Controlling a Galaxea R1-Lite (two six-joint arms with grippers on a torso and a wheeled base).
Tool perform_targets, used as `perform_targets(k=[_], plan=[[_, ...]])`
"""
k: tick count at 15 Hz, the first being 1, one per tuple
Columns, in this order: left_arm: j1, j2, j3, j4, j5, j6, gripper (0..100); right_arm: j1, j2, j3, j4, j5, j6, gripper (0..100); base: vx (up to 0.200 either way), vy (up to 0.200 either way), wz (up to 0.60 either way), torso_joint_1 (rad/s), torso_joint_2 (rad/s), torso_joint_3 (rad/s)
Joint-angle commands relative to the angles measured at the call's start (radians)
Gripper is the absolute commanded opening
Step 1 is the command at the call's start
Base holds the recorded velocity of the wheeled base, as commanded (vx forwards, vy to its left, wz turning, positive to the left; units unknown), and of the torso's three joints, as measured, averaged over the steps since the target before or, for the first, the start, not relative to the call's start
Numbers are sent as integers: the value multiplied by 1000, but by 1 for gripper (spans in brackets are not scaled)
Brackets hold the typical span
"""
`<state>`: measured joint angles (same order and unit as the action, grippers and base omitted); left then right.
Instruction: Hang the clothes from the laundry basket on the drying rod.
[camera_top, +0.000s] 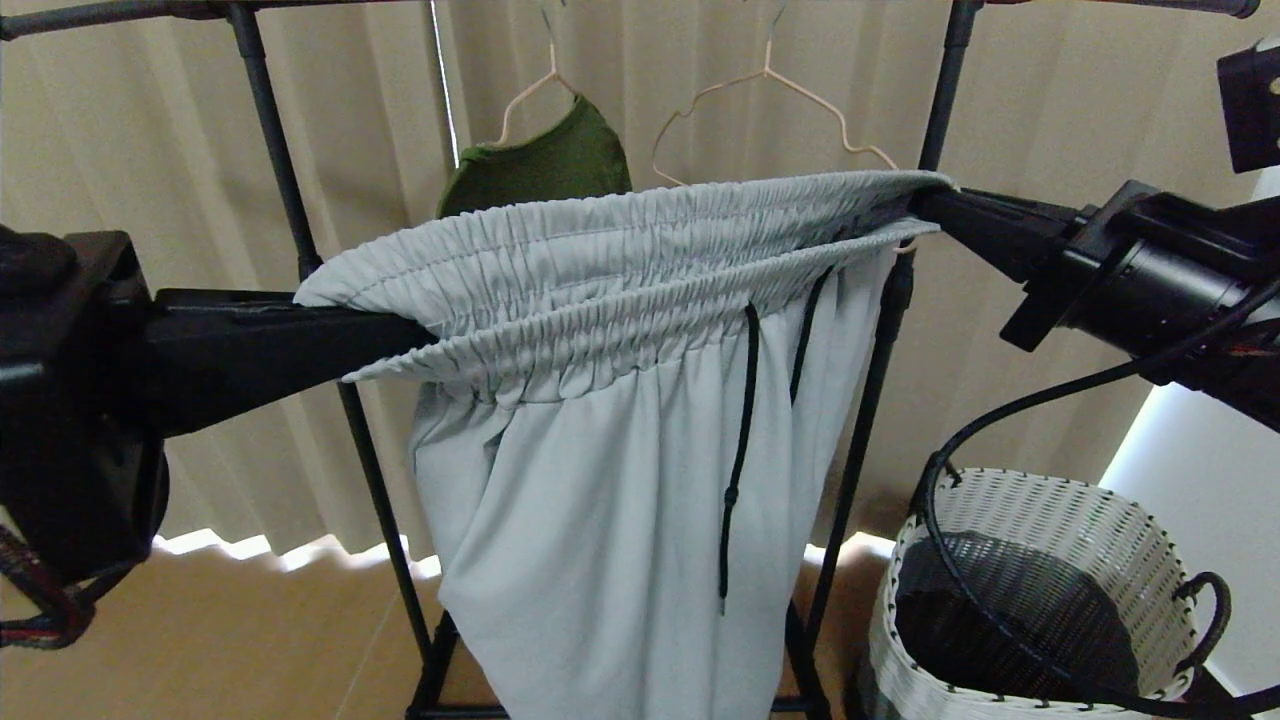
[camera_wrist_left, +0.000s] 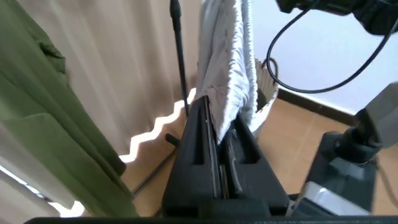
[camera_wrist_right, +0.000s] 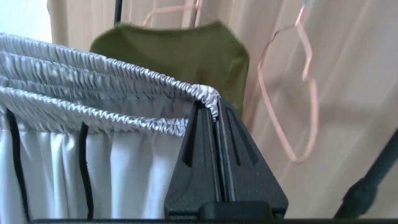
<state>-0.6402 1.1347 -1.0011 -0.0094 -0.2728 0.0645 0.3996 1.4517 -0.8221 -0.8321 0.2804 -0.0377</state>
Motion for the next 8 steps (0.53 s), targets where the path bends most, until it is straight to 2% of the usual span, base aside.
perform_targets(k=[1,3,5,6,7,8], plan=[[1,-12,12,-1,0,1,0,1,9,1,-1,-1,-1,0,0,0,0,0,0,0],[4,-4,10,-17,4,1,0,-1,-1,5,1,-4,-1,0,0,0,0,0,0,0],[5,19,-7,-21,79,0,0,-1,-20,5,13,-33,-2,0,0,0,0,0,0,0],[1,71,-28,-26,248,1,0,-1,-34,3,15,-56,-2,0,0,0,0,0,0,0],[1,114,-45,-52,340,1,0,-2,-50,3,16,-60,-4,0,0,0,0,0,0,0],[1,151,-47,-98,397,1,0,-2,-67,3,30,-60,-4,0,0,0,0,0,0,0]])
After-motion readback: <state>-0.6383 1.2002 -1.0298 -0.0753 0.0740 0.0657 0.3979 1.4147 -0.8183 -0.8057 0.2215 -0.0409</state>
